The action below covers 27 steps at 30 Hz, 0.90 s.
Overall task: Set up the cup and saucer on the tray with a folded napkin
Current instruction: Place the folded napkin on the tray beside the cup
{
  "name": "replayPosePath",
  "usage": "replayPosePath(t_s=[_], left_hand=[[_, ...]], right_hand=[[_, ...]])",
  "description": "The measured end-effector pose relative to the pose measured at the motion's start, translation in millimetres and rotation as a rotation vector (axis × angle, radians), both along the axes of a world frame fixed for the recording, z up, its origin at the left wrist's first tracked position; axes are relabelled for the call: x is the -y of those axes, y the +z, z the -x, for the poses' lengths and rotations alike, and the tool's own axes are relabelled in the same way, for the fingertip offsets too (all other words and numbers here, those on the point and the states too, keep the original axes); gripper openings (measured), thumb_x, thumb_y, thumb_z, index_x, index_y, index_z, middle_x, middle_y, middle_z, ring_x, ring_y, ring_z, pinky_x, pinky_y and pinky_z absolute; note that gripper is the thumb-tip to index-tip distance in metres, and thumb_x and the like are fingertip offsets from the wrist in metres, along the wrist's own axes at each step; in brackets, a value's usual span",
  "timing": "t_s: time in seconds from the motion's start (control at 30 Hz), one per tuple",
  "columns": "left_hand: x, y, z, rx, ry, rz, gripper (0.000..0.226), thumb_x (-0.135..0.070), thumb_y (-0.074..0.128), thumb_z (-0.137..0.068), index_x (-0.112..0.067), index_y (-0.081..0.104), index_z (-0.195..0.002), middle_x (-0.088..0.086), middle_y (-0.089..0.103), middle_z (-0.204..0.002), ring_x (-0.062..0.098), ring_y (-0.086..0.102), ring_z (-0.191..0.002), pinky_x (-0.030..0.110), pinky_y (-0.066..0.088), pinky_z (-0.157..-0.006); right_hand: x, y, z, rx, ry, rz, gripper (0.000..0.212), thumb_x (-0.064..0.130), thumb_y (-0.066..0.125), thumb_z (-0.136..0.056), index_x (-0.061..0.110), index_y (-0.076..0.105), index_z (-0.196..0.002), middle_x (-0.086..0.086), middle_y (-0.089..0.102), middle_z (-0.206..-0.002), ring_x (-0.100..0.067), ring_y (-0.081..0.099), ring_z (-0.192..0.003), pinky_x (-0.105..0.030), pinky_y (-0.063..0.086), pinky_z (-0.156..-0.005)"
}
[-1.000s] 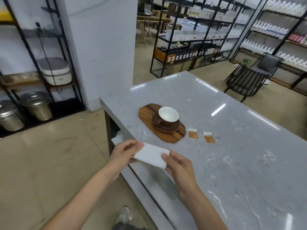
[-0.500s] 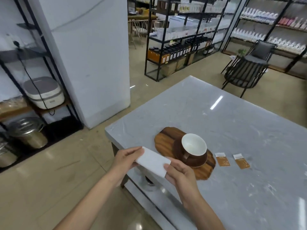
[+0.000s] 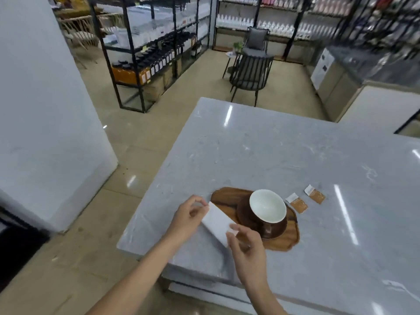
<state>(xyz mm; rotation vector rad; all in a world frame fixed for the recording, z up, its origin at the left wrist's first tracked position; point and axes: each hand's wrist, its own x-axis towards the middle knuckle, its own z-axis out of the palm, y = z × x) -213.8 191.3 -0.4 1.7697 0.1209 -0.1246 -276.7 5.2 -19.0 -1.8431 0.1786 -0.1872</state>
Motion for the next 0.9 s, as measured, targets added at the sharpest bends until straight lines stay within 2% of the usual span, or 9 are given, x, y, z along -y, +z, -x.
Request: replayPosePath(t_s=[0.1,0.23,0.3,0.37,0.43,0.53,0.67,0.8,0.9], left_hand=[[-1,-7,-33,0.033,-0.142,-0.066,0.009,-0.013,0.064,-0.095,-0.02,0.07,-0.096,0.005,0.077,-0.095,0.019,0.07,-0.088,0.032,0.05,-0.081],[13,-13,-67,0.045,-0.293,-0.186,0.014,-0.011,0.066,-0.093,-0.016,0.076,-0.102,0.003,0.078,-0.108,0.02,0.072,-0.101,0.036,0.055,-0.096],[18,-16,-79,0.1,-0.347,-0.291,0.017,-0.014,0.066,-0.092,-0.018,0.078,-0.104,-0.002,0.078,-0.11,0.018,0.07,-0.104,0.034,0.053,-0.097],[21,-19,-87,0.207,-0.418,-0.393,0.02,-0.018,0.068,-0.091,-0.019,0.079,-0.108,-0.002,0.075,-0.114,0.017,0.066,-0.109,0.032,0.05,-0.1],[19,-23,-89,0.344,-0.497,-0.528,0.025,-0.028,0.07,-0.09,-0.023,0.078,-0.113,-0.006,0.072,-0.117,0.018,0.06,-0.11,0.033,0.047,-0.099],[10,-32,-91,0.549,-0.577,-0.759,0.034,-0.048,0.06,-0.092,-0.034,0.073,-0.122,-0.019,0.066,-0.13,0.018,0.051,-0.119,0.036,0.043,-0.096],[4,-39,-99,0.582,-0.694,-0.858,0.058,-0.067,0.033,-0.092,-0.042,0.057,-0.139,-0.027,0.047,-0.149,0.013,0.037,-0.141,0.029,0.025,-0.096],[14,-39,-111,0.595,-0.771,-0.871,0.049,-0.057,0.046,-0.098,-0.043,0.048,-0.145,-0.027,0.041,-0.154,0.012,0.026,-0.15,0.035,0.027,-0.103],[19,-41,-119,0.56,-0.805,-0.874,0.051,-0.057,0.043,-0.099,-0.045,0.041,-0.149,-0.03,0.032,-0.157,0.009,0.016,-0.153,0.037,0.024,-0.108]], right_hand=[[-14,-6,-3,-0.009,-0.102,0.045,0.025,0.015,0.078,-0.088,0.028,0.073,-0.108,0.003,0.058,-0.118,0.007,0.064,-0.099,-0.003,0.05,-0.077],[-29,-7,-10,-0.051,-0.213,0.126,0.03,0.021,0.075,-0.091,0.021,0.07,-0.121,0.003,0.049,-0.12,0.003,0.066,-0.09,-0.003,0.049,-0.078],[-35,-8,-13,-0.085,-0.239,0.299,0.034,0.032,0.07,-0.093,0.022,0.069,-0.125,0.006,0.045,-0.12,-0.001,0.065,-0.086,-0.009,0.05,-0.081],[-42,-9,-15,-0.099,-0.265,0.527,0.035,0.039,0.066,-0.092,0.022,0.071,-0.121,0.003,0.044,-0.123,-0.006,0.061,-0.091,-0.02,0.053,-0.083],[-50,-13,-16,-0.049,-0.303,0.694,0.031,0.037,0.065,-0.09,0.018,0.075,-0.112,-0.005,0.05,-0.125,-0.02,0.059,-0.099,-0.03,0.055,-0.082],[-59,-23,-17,0.035,-0.337,0.859,0.027,0.03,0.067,-0.09,0.012,0.075,-0.107,-0.009,0.063,-0.112,-0.026,0.058,-0.096,-0.036,0.055,-0.082],[-65,-34,-15,0.034,-0.333,0.912,0.032,0.034,0.065,-0.093,0.014,0.069,-0.118,-0.007,0.062,-0.106,-0.024,0.054,-0.093,-0.032,0.055,-0.075],[-65,-39,-17,0.026,-0.35,0.939,0.035,0.036,0.063,-0.097,0.014,0.067,-0.125,-0.006,0.062,-0.104,-0.023,0.055,-0.092,-0.03,0.055,-0.069],[-66,-40,-23,-0.004,-0.369,0.938,0.037,0.036,0.061,-0.098,0.014,0.066,-0.127,-0.005,0.062,-0.103,-0.023,0.056,-0.094,-0.031,0.057,-0.066]])
